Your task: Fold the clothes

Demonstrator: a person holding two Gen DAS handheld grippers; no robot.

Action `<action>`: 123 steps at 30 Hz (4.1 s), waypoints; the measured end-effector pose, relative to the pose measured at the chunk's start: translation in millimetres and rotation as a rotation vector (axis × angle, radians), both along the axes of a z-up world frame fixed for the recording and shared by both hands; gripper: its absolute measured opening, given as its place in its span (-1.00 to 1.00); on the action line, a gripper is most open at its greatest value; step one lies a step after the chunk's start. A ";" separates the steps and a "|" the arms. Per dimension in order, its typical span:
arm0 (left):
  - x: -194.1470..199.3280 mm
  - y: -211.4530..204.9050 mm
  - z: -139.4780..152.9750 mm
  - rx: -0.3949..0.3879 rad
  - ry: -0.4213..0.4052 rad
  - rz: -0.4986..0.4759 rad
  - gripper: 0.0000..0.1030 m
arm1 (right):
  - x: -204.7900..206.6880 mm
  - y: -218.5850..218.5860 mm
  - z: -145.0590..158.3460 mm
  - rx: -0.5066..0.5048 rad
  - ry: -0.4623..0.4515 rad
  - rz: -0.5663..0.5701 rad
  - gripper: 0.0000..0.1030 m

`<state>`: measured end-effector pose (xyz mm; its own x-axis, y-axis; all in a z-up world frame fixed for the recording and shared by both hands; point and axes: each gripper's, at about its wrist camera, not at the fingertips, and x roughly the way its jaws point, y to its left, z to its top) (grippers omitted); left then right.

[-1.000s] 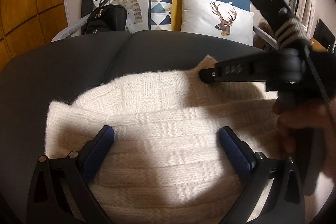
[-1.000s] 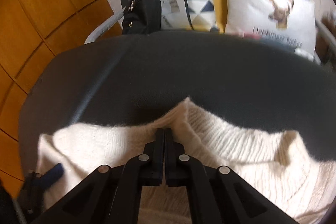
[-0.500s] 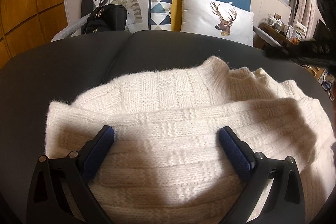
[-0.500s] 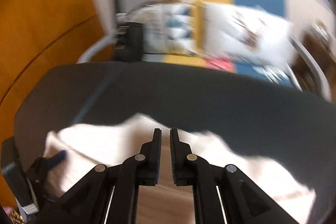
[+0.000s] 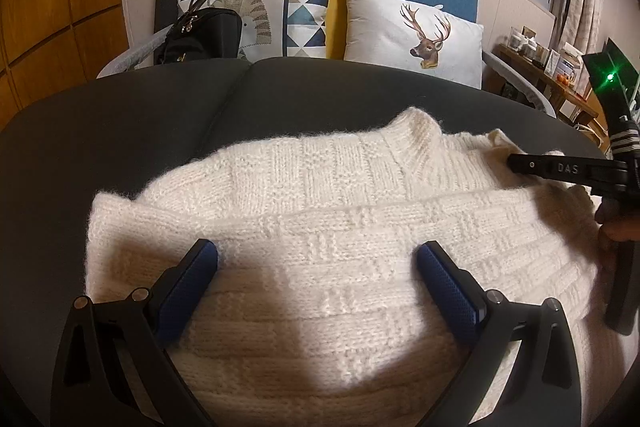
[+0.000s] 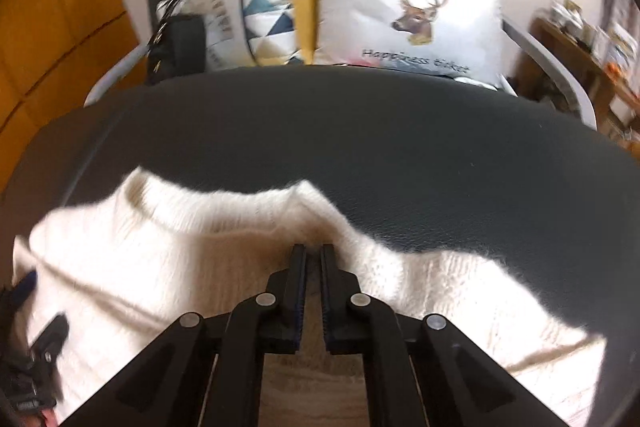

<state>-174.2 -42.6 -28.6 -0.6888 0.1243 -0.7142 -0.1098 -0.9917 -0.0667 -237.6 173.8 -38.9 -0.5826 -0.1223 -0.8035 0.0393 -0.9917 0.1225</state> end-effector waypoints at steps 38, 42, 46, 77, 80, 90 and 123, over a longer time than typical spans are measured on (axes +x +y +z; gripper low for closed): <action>4.8 -5.4 41.6 0.064 0.025 -0.010 0.97 | 80.7 1.5 60.8 -0.264 0.130 0.121 -0.64; -12.0 1.8 58.0 -0.032 0.040 -0.020 0.25 | 69.6 -48.4 53.3 -0.217 0.090 0.229 -0.61; -55.5 7.0 33.1 -0.121 -0.163 -0.047 -0.49 | 51.3 -68.8 47.3 -0.118 0.052 0.203 -0.63; -88.2 56.1 11.3 -0.127 -0.129 -0.244 -0.46 | 26.5 46.0 49.9 -0.150 0.021 -0.032 -0.69; -80.9 54.5 7.5 -0.113 -0.079 -0.232 -0.44 | 19.6 43.1 45.6 -0.118 0.006 0.015 -0.74; -81.5 45.4 6.8 -0.063 -0.068 -0.227 -0.42 | -3.0 29.6 15.5 -0.039 -0.018 -0.024 -0.96; -78.6 62.5 2.9 0.125 -0.124 -0.342 -0.90 | -13.1 -49.6 22.5 -0.122 -0.084 0.232 -0.91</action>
